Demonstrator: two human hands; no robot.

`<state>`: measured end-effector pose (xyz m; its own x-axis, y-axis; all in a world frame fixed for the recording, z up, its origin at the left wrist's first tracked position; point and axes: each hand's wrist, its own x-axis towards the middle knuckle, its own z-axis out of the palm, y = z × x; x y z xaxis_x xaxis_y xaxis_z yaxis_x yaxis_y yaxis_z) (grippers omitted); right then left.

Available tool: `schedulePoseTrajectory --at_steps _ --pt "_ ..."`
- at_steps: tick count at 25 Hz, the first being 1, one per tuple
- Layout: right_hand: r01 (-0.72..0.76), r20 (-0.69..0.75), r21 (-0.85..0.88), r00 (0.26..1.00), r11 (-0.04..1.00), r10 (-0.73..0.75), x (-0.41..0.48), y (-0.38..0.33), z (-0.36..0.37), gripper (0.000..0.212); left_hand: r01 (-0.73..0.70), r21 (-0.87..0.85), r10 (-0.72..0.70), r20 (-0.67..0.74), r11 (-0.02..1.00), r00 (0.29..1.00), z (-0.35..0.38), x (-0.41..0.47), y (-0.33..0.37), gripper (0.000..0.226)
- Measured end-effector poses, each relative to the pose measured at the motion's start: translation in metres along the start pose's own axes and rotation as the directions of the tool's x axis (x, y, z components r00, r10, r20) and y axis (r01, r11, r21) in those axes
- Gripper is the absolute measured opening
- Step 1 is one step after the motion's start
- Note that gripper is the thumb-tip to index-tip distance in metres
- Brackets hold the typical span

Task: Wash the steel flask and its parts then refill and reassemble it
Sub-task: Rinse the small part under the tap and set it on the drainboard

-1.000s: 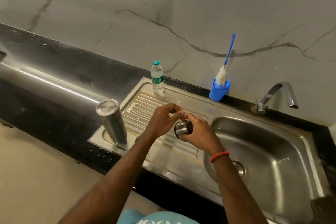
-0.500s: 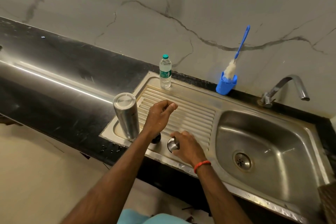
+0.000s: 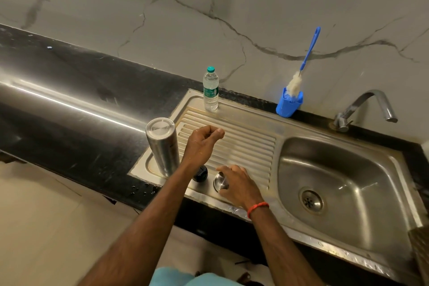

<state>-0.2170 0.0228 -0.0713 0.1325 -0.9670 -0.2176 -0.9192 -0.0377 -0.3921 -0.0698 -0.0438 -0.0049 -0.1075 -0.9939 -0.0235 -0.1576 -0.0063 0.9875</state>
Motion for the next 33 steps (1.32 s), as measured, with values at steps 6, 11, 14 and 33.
schedulePoseTrajectory --at_steps 6,11,14,33 --pt "-0.055 0.003 0.08 0.998 0.995 0.055 -0.015 0.029 -0.048 0.056 -0.057 0.045 0.054 0.049 0.997 0.997 0.028 0.005 0.006 0.038" --pt "-0.146 -0.124 0.147 0.979 0.978 0.164 -0.037 0.073 -0.094 0.048 -0.143 0.151 0.115 0.177 0.978 0.977 0.078 0.01 0.029 0.022" --pt "-0.162 -0.234 0.217 0.949 0.963 0.212 -0.05 0.097 -0.129 0.038 -0.198 0.207 0.123 0.325 0.958 0.938 0.116 0.011 0.049 0.013" --pt "-0.256 -0.562 0.219 0.756 0.942 0.336 -0.116 0.241 -0.205 0.037 -0.522 0.609 0.204 0.514 0.598 0.833 0.288 0.007 0.096 0.041"
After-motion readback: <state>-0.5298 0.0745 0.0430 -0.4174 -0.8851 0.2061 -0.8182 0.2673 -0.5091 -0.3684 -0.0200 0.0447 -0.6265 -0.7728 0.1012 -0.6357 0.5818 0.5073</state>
